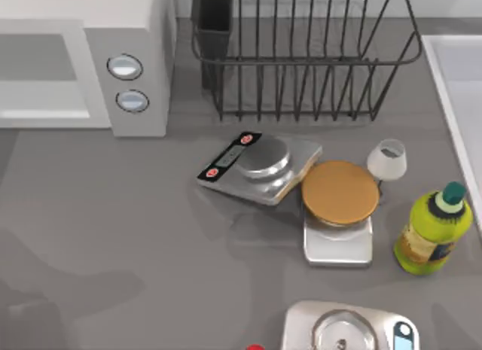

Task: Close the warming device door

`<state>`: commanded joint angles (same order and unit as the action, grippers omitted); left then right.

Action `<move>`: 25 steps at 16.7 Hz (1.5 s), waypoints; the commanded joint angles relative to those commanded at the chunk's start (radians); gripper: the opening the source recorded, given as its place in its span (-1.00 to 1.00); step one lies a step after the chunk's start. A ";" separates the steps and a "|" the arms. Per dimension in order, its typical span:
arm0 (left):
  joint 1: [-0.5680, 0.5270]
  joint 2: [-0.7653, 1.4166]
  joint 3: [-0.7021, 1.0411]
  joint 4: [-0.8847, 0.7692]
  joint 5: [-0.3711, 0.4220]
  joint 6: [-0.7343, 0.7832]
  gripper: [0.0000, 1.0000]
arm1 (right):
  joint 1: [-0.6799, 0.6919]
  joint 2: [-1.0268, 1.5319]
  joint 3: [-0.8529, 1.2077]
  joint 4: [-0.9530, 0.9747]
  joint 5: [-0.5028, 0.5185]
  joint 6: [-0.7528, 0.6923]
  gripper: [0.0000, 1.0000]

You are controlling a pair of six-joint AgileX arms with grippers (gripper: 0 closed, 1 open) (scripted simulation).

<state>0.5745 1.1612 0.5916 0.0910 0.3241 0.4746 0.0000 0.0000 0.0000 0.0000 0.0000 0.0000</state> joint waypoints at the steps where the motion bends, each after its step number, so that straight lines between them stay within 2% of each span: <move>1: 0.078 0.073 0.095 -0.096 0.040 0.062 -1.00 | 0.000 0.000 0.000 0.000 0.000 0.000 1.00; 4: 0.281 0.277 0.370 -0.385 0.154 0.227 -1.00 | 0.000 0.000 0.000 0.000 0.000 0.000 1.00; 6: 0.373 0.393 0.528 -0.558 0.221 0.314 -1.00 | 0.000 0.000 0.000 0.000 0.000 0.000 1.00; 9: 0.444 0.521 0.705 -0.749 0.300 0.402 -1.00 | 0.000 0.000 0.000 0.000 0.000 0.000 1.00; 12: 0.473 0.592 0.795 -0.845 0.343 0.445 -1.00 | 0.000 0.000 0.000 0.000 0.000 0.000 1.00; 19: 0.472 0.606 0.791 -0.839 0.348 0.451 -1.00 | 0.000 0.000 0.000 0.000 0.000 0.000 1.00; 25: 0.478 0.682 0.629 -0.586 0.350 0.455 -1.00 | 0.000 0.000 0.000 0.000 0.000 0.000 1.00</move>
<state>1.0523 1.8436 1.2202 -0.4950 0.6746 0.9295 0.0000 0.0000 0.0000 0.0000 0.0000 0.0000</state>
